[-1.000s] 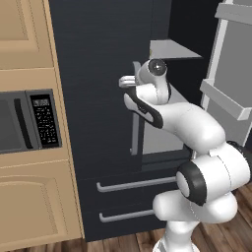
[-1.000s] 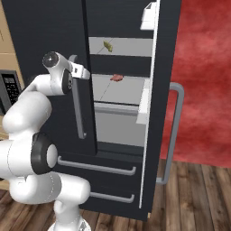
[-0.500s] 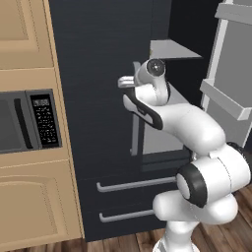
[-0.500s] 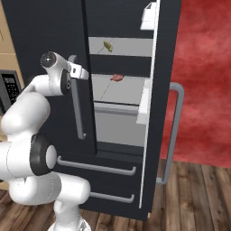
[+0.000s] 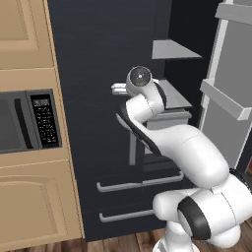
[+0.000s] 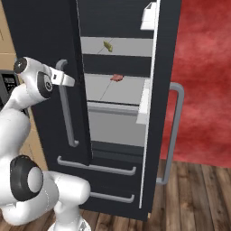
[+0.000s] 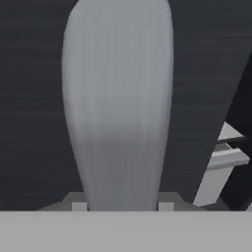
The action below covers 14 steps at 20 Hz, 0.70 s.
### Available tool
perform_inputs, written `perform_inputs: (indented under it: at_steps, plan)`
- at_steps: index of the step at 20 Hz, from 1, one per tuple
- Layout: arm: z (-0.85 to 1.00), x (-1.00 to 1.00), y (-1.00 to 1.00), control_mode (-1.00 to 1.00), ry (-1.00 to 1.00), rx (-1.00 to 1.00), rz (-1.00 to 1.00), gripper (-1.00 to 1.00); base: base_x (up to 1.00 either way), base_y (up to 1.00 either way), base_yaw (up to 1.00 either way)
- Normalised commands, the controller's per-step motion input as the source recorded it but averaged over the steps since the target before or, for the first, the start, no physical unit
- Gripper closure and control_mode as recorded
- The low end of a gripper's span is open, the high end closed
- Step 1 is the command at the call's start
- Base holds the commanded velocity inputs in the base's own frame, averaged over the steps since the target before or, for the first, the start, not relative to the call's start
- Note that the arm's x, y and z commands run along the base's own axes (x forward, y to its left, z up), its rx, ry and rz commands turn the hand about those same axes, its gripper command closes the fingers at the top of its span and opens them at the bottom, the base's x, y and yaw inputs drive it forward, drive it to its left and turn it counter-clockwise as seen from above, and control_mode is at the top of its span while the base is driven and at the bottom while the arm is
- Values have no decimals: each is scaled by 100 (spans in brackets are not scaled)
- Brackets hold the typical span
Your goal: Retrieve the butter from the fridge and place it on a plate on the dining table. Then retrieve the butter knife by the fridge and place it near the plate.
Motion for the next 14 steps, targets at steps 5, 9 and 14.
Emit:
perform_inputs:
  at_steps: [5, 9, 14]
  plan:
    - [13, -83, 29, -100, 0, -3, -16, 100, 0, 0, 0]
    - [7, -94, 30, -100, 0, -9, -5, 100, 0, 0, 0]
    - [0, -59, 47, -100, 1, -2, -12, 100, 0, 0, 0]
